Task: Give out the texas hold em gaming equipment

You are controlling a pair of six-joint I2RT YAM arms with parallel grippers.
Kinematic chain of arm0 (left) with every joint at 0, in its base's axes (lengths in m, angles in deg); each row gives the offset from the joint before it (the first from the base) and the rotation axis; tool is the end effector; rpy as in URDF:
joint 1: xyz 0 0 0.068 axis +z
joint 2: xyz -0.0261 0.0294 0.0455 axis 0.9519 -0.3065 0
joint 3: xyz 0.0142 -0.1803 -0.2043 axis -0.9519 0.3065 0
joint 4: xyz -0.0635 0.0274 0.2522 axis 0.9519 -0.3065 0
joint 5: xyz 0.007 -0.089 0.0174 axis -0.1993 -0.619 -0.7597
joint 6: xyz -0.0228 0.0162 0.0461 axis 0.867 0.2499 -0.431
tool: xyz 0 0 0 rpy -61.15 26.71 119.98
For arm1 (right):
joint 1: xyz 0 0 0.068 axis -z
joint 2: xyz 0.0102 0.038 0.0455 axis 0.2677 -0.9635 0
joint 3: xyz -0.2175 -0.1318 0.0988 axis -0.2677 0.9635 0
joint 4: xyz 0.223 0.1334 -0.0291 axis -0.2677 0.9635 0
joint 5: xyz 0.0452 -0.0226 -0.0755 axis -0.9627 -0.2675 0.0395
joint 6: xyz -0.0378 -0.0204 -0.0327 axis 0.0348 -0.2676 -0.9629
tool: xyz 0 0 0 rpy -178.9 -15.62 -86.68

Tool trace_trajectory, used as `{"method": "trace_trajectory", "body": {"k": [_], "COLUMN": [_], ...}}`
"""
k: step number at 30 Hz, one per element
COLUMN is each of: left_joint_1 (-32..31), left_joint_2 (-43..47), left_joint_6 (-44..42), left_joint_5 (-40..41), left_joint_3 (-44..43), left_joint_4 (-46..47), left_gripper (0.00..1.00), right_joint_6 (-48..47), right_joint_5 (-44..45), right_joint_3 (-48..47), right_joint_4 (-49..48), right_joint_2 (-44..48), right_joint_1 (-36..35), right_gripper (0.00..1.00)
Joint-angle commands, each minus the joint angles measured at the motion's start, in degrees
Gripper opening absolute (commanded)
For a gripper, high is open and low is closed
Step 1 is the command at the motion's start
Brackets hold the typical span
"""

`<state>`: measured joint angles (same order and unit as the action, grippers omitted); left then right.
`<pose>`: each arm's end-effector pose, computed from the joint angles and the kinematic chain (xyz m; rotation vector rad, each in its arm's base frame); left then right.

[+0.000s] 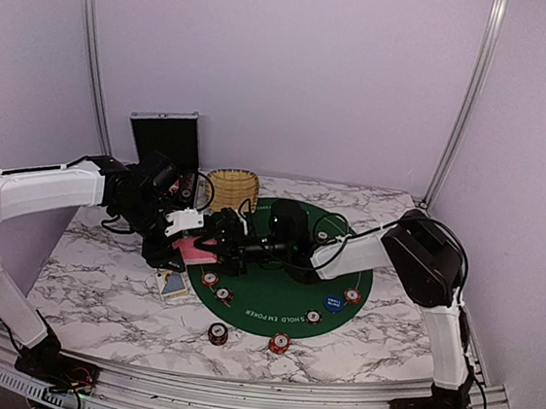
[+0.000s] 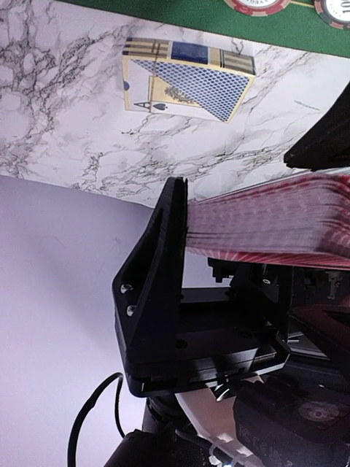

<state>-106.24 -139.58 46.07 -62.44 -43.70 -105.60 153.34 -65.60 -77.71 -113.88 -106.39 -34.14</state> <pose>0.2568 -0.1842 0.2491 1.6671 2.0321 -0.2808 0.2935 0.3881 0.1627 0.3764 -2.2666 -2.1229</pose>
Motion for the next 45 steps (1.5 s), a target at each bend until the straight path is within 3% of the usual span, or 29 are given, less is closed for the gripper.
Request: {"method": "trace_trajectory", "body": {"k": [1,10,14,16,18,20,22,23,27,45], "left_joint_1": [-0.5,-0.7,-0.7,-0.7,-0.8,-1.0,-1.3,-1.5,-2.1,-3.9], "left_joint_2": [-0.5,-1.8,-2.8,-3.1,-3.2,-3.0,-2.4,-2.3,-2.0,-8.3], "left_joint_6": [-0.4,-0.6,-0.7,-0.8,-0.8,-1.0,-1.5,-1.8,-2.6,-3.9], "left_joint_5": [-1.1,-0.2,0.8,0.9,0.6,0.8,0.9,1.0,1.3,2.0], "left_joint_3": [-2.0,-3.3,-4.1,-4.4,-4.5,-4.3,-3.9,-3.7,-3.6,-8.4], "left_joint_4": [-0.9,-0.8,-0.8,-0.8,-0.9,-0.9,-1.0,-1.1,-1.3,-1.3], "left_gripper": [0.00,0.00,0.08,0.19,0.43,0.75,0.92,0.95,0.99,0.97], "right_joint_6": [3.4,4.4,4.6,4.7,4.8,4.8,4.6,4.5,4.2,4.2], "right_joint_5": [-0.7,-0.8,-0.7,-0.6,-0.3,0.0,0.3,0.4,0.8,0.7], "right_joint_3": [-2.5,-2.0,-1.7,-1.5,-1.0,-0.2,0.5,0.9,1.9,0.9], "right_joint_4": [-5.6,-6.8,-6.9,-7.0,-7.4,-7.5,-7.6,-7.6,-7.7,-7.5], "right_joint_2": [-2.1,-2.6,-2.6,-2.6,-2.4,-1.9,-1.4,-1.2,-0.4,-0.3], "right_joint_1": [-0.8,-1.0,-0.9,-0.8,-0.8,-0.4,-0.1,-0.1,0.3,-0.6], "right_gripper": [0.58,0.37,0.29,0.25,0.22,0.20,0.19,0.18,0.15,0.15]}}
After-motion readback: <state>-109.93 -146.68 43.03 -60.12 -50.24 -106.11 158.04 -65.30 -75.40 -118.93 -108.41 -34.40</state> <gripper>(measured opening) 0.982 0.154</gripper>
